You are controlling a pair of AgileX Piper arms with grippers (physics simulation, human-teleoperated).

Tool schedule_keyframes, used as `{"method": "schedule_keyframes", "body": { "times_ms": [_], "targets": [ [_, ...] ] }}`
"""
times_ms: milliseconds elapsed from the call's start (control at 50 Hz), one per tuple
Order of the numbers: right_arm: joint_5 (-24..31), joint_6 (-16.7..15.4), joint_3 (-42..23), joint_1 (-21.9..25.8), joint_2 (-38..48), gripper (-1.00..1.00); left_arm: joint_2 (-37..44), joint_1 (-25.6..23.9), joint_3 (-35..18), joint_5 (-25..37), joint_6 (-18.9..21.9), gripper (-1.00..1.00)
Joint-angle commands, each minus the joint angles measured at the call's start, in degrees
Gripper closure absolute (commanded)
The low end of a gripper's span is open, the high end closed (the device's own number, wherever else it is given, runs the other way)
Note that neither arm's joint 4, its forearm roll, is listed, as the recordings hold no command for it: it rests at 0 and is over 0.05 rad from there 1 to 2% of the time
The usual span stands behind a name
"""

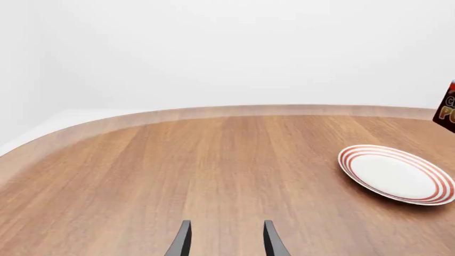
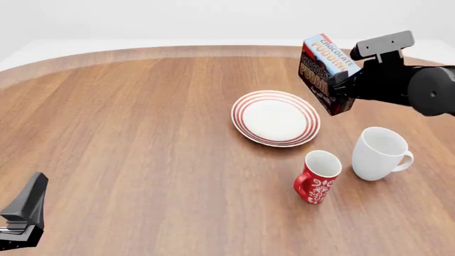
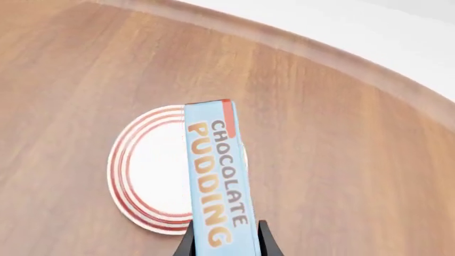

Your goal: Put the chocolate pudding to the right of the plate.

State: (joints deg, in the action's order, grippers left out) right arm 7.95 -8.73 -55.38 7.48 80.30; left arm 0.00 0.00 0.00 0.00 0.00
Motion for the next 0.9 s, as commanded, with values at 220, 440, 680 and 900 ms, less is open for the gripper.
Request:
{"method": "schedule_keyframes", "body": {
  "times_ms": [220, 440, 680, 900],
  "targets": [
    [-1.27, 0.15, -5.32, -7.41, 8.41, 1.0, 0.0, 0.0, 0.0, 0.0, 0.0, -1.0],
    [-2.91, 0.6, -6.92, -10.54, 12.9, 1.0, 0.0, 0.0, 0.0, 0.0, 0.0, -1.0],
    [-6.03, -0.15, -5.18, -13.39, 16.25, 1.0, 0.0, 0.0, 0.0, 0.0, 0.0, -1.0],
    [-7.99, -0.87, -4.51, -14.9, 19.56, 1.0, 0.0, 0.0, 0.0, 0.0, 0.0, -1.0]
  ]
}}
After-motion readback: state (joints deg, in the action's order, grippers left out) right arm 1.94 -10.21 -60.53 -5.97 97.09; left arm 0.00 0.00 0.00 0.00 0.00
